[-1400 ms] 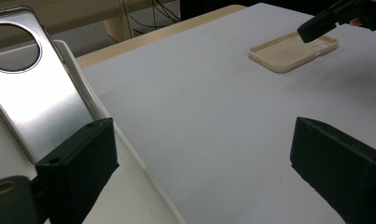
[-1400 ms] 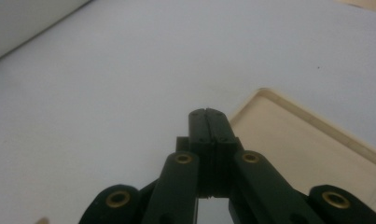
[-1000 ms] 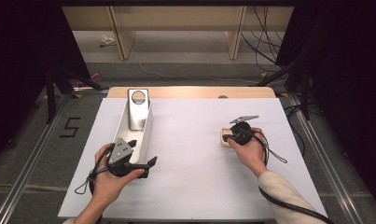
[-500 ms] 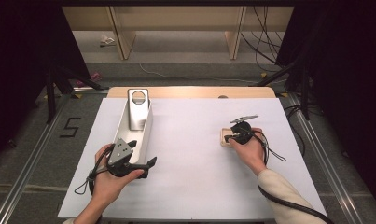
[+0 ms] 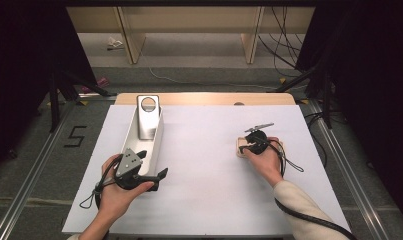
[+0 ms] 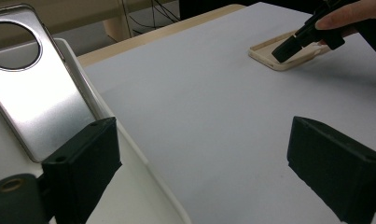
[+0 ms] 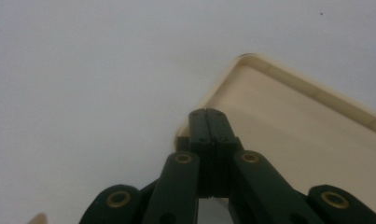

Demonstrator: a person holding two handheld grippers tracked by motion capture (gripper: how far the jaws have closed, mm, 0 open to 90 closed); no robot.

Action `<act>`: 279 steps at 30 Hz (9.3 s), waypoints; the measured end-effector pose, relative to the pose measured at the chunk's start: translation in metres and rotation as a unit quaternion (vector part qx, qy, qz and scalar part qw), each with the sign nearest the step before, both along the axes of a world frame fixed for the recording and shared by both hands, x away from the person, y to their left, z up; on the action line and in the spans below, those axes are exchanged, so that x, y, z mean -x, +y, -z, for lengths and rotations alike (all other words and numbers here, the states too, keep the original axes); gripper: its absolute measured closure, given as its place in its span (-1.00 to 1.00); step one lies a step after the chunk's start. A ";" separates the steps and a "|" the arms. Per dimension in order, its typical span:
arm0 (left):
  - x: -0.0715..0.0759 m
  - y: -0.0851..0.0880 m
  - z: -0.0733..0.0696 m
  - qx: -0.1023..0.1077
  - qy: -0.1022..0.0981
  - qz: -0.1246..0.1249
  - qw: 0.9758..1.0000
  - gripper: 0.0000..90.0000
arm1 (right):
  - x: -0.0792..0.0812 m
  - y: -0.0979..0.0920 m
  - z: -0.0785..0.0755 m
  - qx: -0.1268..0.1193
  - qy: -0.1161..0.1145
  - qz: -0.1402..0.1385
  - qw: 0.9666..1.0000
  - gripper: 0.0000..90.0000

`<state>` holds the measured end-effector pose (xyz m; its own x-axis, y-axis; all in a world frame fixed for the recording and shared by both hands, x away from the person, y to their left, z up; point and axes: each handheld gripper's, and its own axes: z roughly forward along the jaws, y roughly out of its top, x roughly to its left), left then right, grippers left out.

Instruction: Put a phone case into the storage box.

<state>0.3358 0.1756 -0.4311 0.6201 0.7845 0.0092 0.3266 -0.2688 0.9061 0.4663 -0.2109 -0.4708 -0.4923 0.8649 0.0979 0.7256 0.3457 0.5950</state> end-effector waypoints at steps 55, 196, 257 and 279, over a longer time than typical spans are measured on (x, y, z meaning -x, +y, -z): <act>0.000 0.000 0.001 -0.002 0.001 0.001 1.000 -0.80 | 0.051 -0.015 -0.018 0.128 0.101 -0.098 0.982 1.00; 0.002 0.001 0.005 -0.034 -0.008 0.024 0.999 -0.77 | 0.057 -0.022 -0.019 0.332 0.041 -0.338 0.880 -0.08; 0.003 0.000 0.006 -0.034 -0.008 0.027 0.999 -0.76 | 0.062 -0.019 -0.021 0.334 0.070 -0.410 0.846 0.91; 0.003 0.000 0.006 -0.033 -0.008 0.026 0.999 -0.75 | 0.066 -0.022 -0.033 0.305 0.040 -0.395 0.866 0.93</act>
